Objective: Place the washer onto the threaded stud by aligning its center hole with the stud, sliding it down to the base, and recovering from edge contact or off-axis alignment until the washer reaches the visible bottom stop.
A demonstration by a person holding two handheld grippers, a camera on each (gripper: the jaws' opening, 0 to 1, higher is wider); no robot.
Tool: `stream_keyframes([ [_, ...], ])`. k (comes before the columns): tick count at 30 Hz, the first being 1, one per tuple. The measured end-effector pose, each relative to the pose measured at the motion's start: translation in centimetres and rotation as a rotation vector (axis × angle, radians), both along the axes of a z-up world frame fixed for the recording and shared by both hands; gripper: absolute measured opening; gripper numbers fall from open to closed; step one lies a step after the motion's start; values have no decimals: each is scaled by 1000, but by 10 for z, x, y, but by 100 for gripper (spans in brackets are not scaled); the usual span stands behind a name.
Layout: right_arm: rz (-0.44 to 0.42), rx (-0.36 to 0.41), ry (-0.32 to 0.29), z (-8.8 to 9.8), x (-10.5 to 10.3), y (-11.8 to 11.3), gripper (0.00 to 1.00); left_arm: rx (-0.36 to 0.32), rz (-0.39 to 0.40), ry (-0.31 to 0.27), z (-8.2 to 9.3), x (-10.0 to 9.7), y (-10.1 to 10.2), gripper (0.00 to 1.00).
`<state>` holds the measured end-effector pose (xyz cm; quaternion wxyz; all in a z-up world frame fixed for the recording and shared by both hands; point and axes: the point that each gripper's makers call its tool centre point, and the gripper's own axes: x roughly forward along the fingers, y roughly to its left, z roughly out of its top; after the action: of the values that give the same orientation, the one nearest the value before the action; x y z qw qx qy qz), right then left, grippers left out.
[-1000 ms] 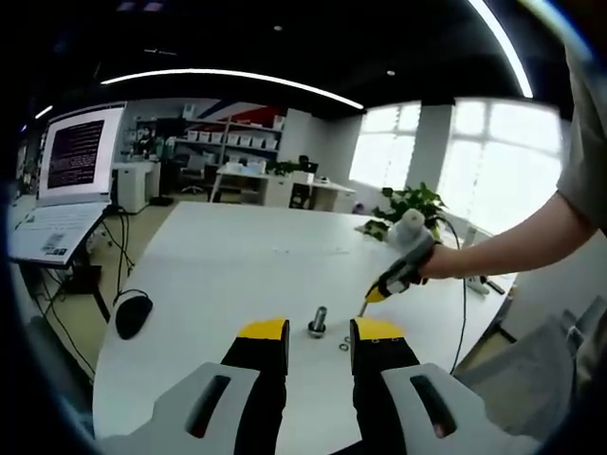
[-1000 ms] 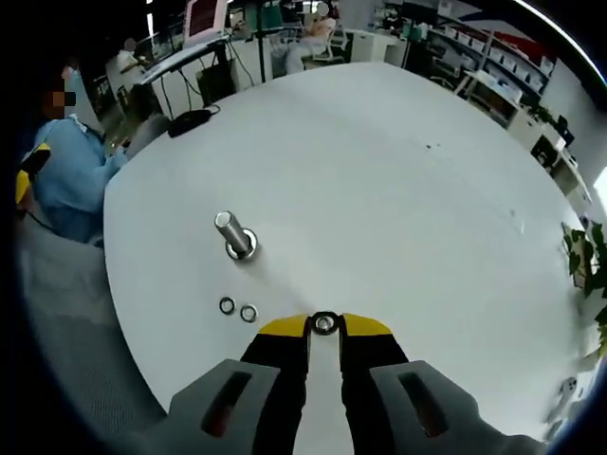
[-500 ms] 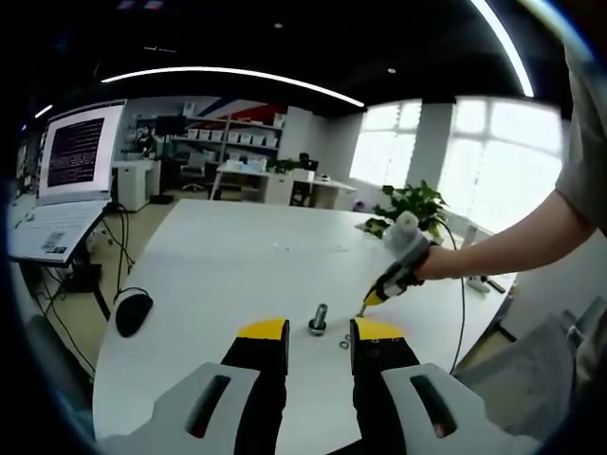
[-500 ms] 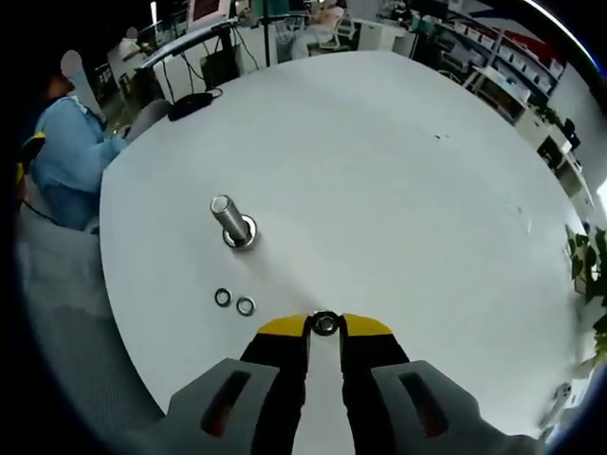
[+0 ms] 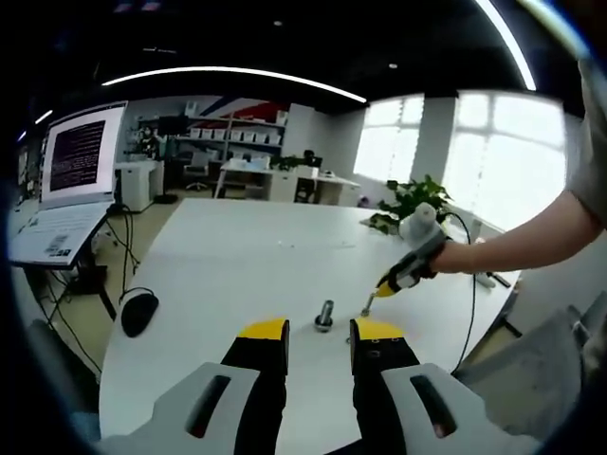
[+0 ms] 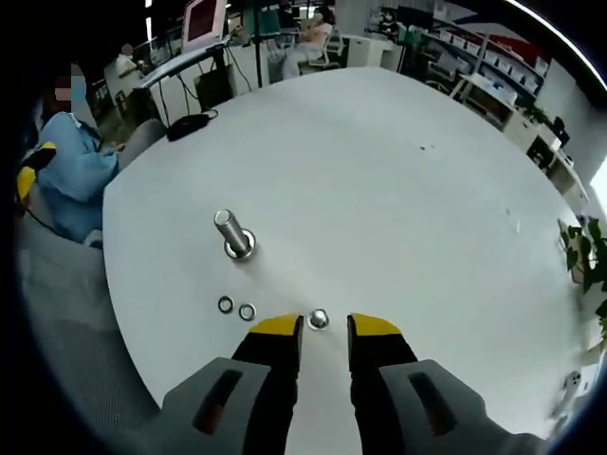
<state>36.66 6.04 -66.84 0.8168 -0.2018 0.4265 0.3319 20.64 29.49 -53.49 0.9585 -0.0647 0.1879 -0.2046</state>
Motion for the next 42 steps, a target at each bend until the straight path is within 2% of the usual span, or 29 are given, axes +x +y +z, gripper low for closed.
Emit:
stream_keyframes([
  [6,-53,68,-23,11,-16,-11,22,19,8,10,-3,0,2,23],
  [11,-88,108,-13,13,-37,-26,22,35,31,4,-2,2,7,23],
  [13,-102,134,-3,12,-47,-30,22,45,34,-1,-1,2,8,23],
  [17,-94,118,14,2,-66,-40,23,55,46,-19,3,1,11,23],
  [21,-107,135,45,-5,-82,-43,23,43,66,-27,5,2,16,24],
  [27,-74,125,55,-11,-93,-31,23,37,65,-34,6,2,16,24],
  [34,-14,128,54,-6,-93,-1,23,31,76,-40,8,3,19,24],
  [42,75,89,68,-19,-90,27,23,30,95,-47,9,2,23,24],
])
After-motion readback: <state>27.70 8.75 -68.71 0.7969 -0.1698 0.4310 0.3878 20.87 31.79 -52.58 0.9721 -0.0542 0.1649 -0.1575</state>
